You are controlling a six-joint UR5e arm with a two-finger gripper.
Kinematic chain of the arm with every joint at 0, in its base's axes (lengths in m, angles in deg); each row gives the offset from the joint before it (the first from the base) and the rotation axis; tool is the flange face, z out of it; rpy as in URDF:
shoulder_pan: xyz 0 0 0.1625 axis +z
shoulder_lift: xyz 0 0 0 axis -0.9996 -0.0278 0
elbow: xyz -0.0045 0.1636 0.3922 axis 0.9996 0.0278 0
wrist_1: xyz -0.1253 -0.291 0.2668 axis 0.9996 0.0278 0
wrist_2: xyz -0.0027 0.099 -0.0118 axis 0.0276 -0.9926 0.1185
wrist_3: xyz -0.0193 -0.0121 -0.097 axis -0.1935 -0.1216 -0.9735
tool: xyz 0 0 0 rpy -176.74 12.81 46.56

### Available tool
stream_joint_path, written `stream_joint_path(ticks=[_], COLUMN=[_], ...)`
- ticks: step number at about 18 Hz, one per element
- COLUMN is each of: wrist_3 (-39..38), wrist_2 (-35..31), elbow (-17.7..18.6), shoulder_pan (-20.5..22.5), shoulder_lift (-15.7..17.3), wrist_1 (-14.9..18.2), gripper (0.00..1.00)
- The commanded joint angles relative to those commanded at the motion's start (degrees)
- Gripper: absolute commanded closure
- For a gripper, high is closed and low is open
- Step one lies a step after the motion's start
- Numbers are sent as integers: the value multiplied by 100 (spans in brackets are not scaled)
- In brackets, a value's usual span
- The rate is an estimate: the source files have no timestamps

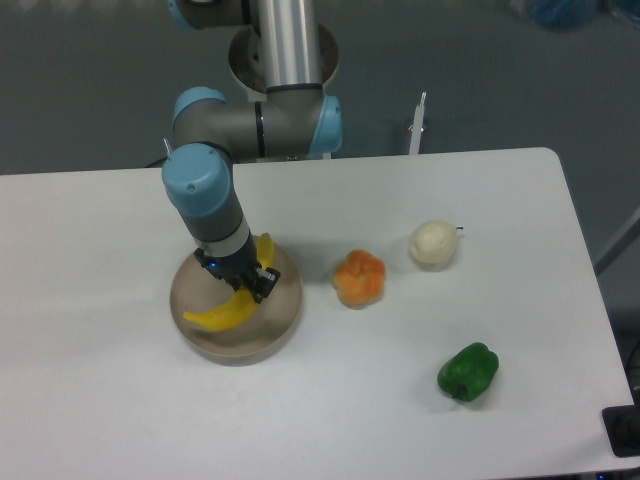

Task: Place bananas on a plate
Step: 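Lower the banana onto the plate and open the gripper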

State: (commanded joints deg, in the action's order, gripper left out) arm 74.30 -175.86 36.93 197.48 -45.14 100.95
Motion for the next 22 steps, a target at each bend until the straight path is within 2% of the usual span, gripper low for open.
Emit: stream_joint_path(ticks=[22], wrist_3=[-10], wrist_2=[-9], elbow=[-45], shoulder_pan=[0], shoulder_lift=[-159], wrist_1=[-18], gripper=[58])
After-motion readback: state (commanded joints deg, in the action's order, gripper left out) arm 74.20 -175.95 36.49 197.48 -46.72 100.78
